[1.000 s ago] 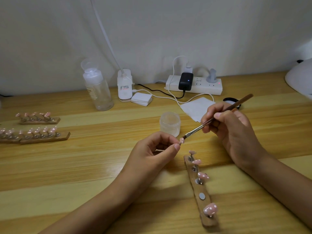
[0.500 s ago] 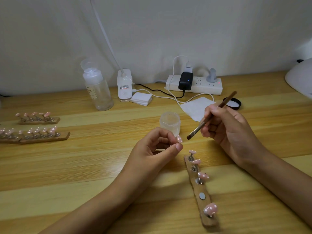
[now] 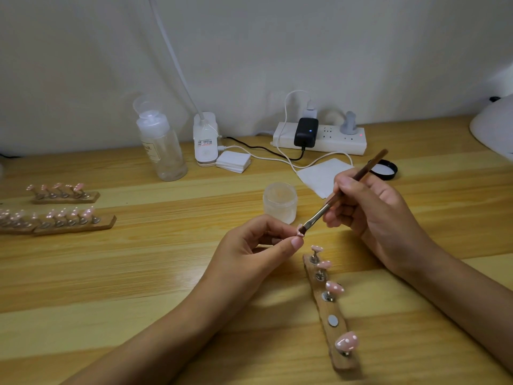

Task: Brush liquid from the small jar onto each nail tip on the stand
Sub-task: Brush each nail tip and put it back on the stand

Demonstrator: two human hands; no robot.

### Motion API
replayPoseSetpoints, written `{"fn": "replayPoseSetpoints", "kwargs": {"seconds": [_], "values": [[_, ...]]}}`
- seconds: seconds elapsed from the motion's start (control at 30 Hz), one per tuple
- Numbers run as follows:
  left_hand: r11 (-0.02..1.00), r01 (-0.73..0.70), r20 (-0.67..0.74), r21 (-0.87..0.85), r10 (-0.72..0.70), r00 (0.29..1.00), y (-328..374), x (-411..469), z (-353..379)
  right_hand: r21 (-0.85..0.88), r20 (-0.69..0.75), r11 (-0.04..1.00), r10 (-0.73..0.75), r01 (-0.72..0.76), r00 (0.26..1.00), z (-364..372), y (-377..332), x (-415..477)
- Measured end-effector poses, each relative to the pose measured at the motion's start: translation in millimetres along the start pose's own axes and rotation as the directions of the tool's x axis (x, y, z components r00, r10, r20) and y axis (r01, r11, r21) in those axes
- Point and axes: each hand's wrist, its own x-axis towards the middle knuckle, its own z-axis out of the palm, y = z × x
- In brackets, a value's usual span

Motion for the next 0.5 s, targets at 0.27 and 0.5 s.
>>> {"fn": "replayPoseSetpoints", "kwargs": {"seconds": [0.27, 0.5], "values": [[1.0, 0.019, -0.014, 0.014, -0.019, 1.0, 0.7, 0.2, -0.4, -0.086, -0.076, 0.994, -0.077, 0.071, 0.994, -0.4, 1.6, -1.0], [1.0, 0.016, -0.011, 0.023, -0.016, 1.0, 1.7, -0.2, -0.7, 0.016, -0.034, 0.998, -0.054, 0.054, 0.998, -6.2, -0.7, 1.8]]}}
